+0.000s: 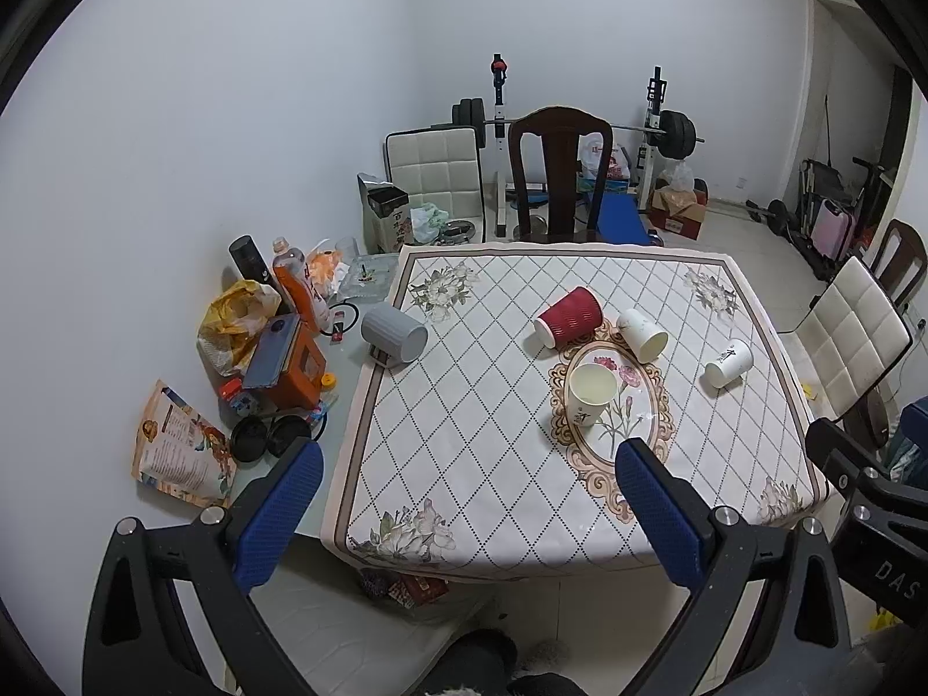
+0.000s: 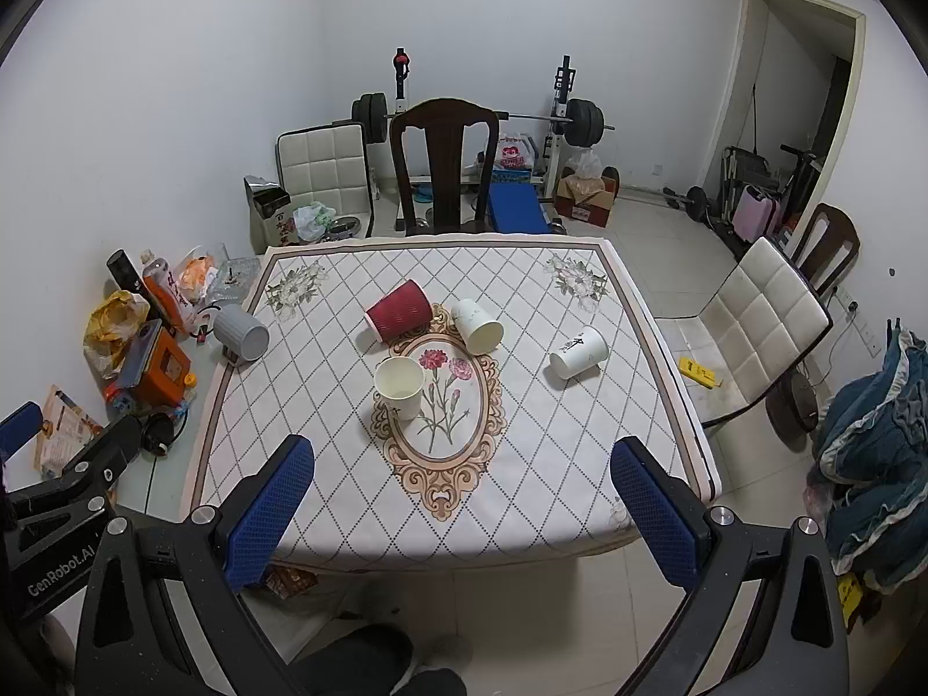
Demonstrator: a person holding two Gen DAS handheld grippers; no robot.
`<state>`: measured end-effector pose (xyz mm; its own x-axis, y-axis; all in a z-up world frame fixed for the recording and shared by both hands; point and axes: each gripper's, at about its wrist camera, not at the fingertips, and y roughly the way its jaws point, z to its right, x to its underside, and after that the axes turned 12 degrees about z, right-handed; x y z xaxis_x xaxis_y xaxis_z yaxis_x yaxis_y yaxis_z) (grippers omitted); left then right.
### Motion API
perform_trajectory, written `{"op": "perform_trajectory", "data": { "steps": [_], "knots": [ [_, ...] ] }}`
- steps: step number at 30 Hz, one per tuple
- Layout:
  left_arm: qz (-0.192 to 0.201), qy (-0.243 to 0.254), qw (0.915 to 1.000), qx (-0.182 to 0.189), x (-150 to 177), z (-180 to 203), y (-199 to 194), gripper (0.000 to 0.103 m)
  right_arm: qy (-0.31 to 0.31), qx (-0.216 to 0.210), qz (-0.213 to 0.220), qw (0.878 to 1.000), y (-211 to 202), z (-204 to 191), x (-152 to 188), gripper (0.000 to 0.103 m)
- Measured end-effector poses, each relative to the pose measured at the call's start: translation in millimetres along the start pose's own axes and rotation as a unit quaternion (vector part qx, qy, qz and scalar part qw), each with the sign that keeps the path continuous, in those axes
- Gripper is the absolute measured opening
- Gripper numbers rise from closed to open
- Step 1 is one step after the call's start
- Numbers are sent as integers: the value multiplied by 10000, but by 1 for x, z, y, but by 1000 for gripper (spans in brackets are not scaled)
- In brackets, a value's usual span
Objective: Flip cup upright
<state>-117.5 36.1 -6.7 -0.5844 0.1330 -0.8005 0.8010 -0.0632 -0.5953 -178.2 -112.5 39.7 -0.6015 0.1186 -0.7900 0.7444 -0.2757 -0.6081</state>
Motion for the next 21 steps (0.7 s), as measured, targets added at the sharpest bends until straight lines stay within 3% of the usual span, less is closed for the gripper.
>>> {"op": "perform_trajectory", "data": {
  "steps": [21],
  "knots": [
    [26, 20, 10000, -6, -2, 0, 0, 103, 76, -73, 42, 9999, 7, -2, -8, 103]
  ]
}}
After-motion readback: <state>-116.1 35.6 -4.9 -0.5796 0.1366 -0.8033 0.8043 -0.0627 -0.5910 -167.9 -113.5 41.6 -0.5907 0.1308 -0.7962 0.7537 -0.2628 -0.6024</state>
